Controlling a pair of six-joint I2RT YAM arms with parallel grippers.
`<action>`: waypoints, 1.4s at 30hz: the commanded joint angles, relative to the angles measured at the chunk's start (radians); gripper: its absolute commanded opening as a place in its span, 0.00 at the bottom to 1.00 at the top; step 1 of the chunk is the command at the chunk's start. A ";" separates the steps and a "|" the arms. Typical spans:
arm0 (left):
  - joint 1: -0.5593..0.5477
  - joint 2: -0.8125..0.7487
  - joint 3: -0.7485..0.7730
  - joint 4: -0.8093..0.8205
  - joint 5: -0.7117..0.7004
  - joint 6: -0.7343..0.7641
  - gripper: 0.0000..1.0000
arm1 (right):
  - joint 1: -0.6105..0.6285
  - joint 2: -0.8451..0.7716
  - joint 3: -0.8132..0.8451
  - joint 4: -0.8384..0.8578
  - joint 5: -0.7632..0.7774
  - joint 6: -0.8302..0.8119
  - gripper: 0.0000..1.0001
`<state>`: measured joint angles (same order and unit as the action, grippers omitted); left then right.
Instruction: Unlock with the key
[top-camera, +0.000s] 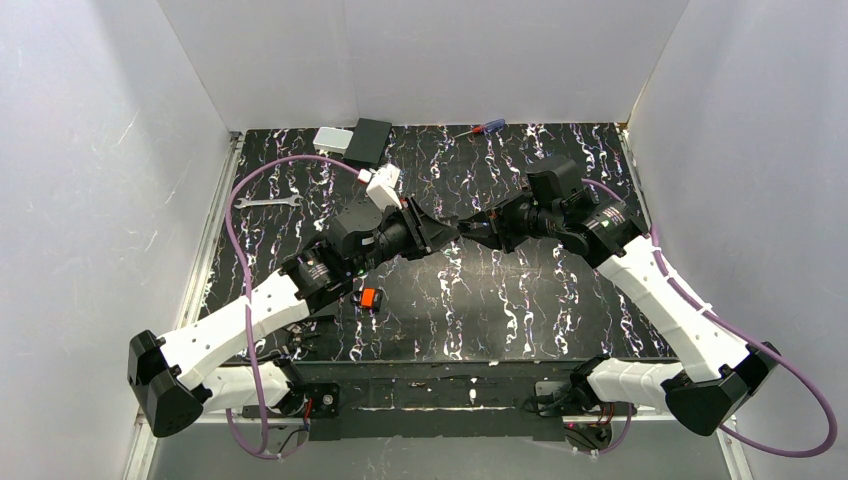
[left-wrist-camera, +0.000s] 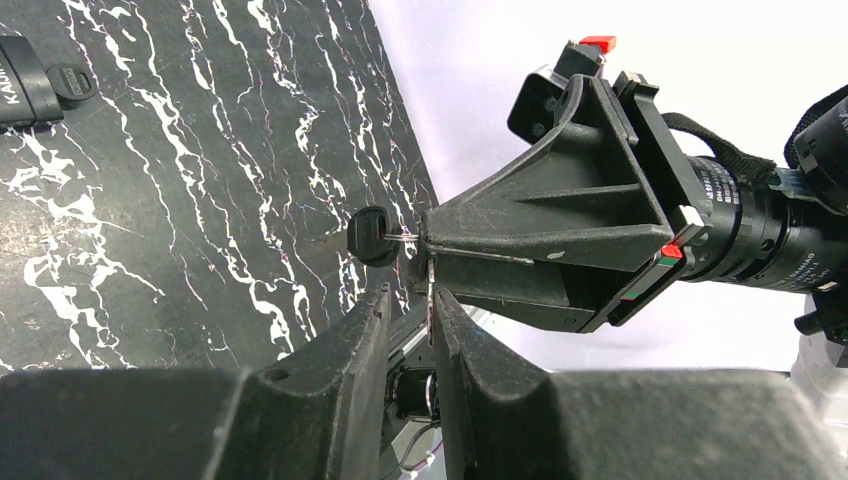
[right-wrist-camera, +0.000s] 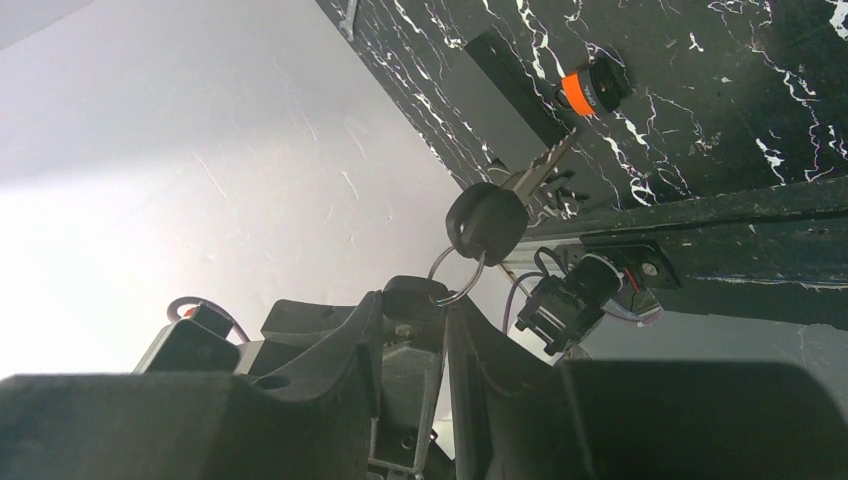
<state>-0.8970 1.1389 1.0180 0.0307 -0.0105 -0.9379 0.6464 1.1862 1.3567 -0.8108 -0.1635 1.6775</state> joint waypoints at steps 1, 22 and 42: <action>-0.005 -0.015 0.006 0.017 -0.005 0.002 0.21 | -0.001 -0.026 -0.001 0.038 -0.002 0.016 0.01; -0.003 -0.027 0.006 0.021 -0.034 -0.009 0.21 | -0.001 -0.025 -0.007 0.039 -0.011 0.007 0.01; -0.001 -0.124 0.055 -0.225 -0.188 -0.261 0.00 | -0.001 -0.033 -0.064 0.291 -0.027 -0.236 0.86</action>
<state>-0.8997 1.0924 1.0275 -0.0711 -0.1005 -1.0821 0.6472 1.1790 1.2926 -0.6422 -0.1940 1.5703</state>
